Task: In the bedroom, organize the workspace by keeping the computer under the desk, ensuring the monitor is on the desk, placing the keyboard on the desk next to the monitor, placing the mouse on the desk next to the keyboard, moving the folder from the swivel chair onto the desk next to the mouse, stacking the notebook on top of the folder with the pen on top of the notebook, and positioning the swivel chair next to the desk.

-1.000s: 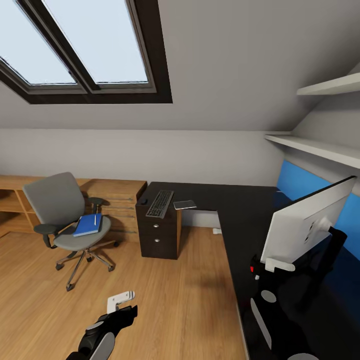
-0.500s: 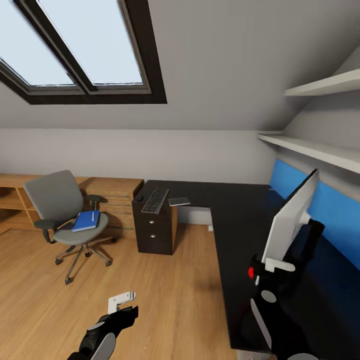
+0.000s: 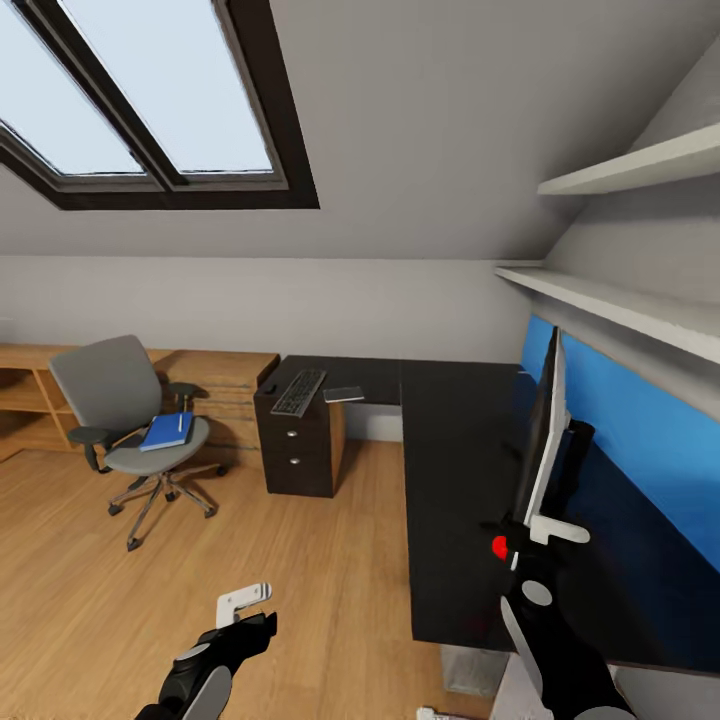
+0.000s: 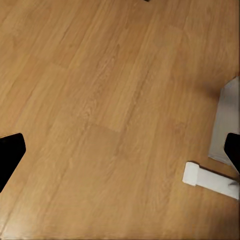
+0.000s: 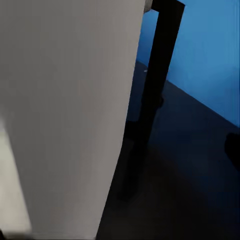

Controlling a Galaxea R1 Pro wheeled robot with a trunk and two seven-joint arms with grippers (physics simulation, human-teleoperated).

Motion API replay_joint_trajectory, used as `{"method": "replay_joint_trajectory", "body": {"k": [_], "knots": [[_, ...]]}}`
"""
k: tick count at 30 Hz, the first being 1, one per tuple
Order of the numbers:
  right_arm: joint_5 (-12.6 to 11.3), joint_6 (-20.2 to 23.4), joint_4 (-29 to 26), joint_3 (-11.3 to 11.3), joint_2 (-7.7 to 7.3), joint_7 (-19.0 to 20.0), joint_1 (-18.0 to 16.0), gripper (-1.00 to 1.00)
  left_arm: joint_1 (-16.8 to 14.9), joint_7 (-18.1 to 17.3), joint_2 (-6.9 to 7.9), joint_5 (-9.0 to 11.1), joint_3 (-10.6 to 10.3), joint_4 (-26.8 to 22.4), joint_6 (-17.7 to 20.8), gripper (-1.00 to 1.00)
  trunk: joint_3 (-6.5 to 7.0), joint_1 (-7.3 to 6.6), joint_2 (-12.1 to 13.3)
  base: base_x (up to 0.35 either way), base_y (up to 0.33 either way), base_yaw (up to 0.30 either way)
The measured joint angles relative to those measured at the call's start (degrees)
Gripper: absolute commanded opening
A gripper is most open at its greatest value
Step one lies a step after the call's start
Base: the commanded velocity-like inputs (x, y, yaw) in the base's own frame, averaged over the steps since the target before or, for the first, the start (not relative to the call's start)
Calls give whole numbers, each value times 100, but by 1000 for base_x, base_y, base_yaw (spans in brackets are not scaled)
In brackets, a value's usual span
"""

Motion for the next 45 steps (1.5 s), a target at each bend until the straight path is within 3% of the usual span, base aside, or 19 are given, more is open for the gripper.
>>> {"method": "replay_joint_trajectory", "body": {"k": [3,17,45], "knots": [[0,1,0,0,0,0,0,100,2,19,0,-5,-99,-1,-1,100,0,-2,0,-132,-260,0],[12,1,-1,2,1,5,0,100,2,31,1,-8,-162,0,-62,100,0,-3,-1,-8,-290,0],[3,-11,1,9,8,3,0,100,-1,36,8,-8,-152,-1,-55,100,0,-3,-1,-38,-46,0]]}}
